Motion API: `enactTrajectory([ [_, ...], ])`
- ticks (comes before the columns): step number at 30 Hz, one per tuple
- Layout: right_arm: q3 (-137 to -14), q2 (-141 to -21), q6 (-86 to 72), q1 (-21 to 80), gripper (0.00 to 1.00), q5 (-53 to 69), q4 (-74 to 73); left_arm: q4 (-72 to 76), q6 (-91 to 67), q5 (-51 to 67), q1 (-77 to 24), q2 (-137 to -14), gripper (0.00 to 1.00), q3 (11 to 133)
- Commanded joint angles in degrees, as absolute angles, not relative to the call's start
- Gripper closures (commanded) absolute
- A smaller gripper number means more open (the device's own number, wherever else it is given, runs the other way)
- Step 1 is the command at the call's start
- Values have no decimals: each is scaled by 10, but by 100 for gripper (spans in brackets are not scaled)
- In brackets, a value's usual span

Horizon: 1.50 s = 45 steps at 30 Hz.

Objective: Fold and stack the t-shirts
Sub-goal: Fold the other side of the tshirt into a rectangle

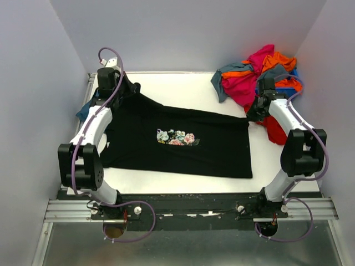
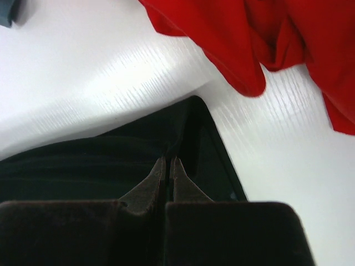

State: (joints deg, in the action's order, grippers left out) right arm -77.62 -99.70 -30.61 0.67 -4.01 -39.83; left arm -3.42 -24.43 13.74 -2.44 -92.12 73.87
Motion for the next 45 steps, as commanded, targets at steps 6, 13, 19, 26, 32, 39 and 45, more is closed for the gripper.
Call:
enactTrajectory([
  [6, -686, -917, -333, 6, 99, -74, -376, -54, -246, 40, -29, -795, 100, 648],
  [13, -645, -891, -342, 5, 99, -49, -360, -93, -273, -27, -30, -712, 100, 594],
  [19, -620, -887, -347, 7, 99, -45, -352, -120, -284, -54, -30, -663, 100, 549],
  [26, -553, -867, -366, 6, 99, -49, -322, -153, -323, -71, -31, -613, 100, 492],
  [32, -525, -860, -374, 6, 99, -62, -317, -150, -373, -62, -30, -564, 100, 414],
  [39, -465, -817, -387, 6, 97, -54, -275, -141, -432, -71, -31, -477, 100, 275],
  [45, -448, -796, -389, 6, 77, -62, -271, -162, -443, -77, -31, -402, 100, 221],
])
